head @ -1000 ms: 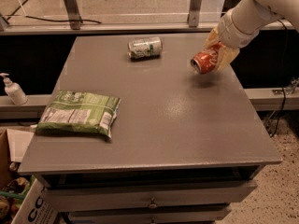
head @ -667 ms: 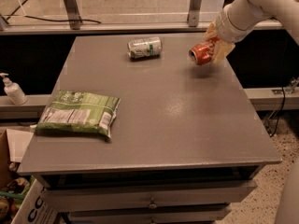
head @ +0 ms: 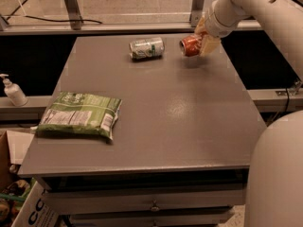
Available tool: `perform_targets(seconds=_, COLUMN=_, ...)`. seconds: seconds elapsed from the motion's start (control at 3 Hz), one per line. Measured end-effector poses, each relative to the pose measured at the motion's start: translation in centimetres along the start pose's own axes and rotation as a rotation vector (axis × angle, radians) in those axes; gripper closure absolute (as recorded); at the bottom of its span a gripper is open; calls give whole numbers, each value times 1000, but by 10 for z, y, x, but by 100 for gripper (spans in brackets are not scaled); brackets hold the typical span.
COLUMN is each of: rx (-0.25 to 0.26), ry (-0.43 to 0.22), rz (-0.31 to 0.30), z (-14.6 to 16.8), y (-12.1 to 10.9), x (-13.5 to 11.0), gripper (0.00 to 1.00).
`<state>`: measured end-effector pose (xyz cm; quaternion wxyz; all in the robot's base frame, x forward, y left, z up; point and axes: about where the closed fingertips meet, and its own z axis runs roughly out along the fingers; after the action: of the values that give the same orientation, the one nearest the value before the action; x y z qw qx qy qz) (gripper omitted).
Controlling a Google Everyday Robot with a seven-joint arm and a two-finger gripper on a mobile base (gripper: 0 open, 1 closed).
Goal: Move coke can near 7up can
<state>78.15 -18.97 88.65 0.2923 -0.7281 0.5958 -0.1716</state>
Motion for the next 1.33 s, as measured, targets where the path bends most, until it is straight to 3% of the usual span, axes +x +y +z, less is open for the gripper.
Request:
perform_targets(seconds=1.0, rx=-12, ry=-69, rz=35, z=42, y=-19, x=-44, gripper=100)
perform_targets(seconds=1.33, rx=-31, ry=-74, rz=2, z=45, y=-23, x=-55, gripper=82)
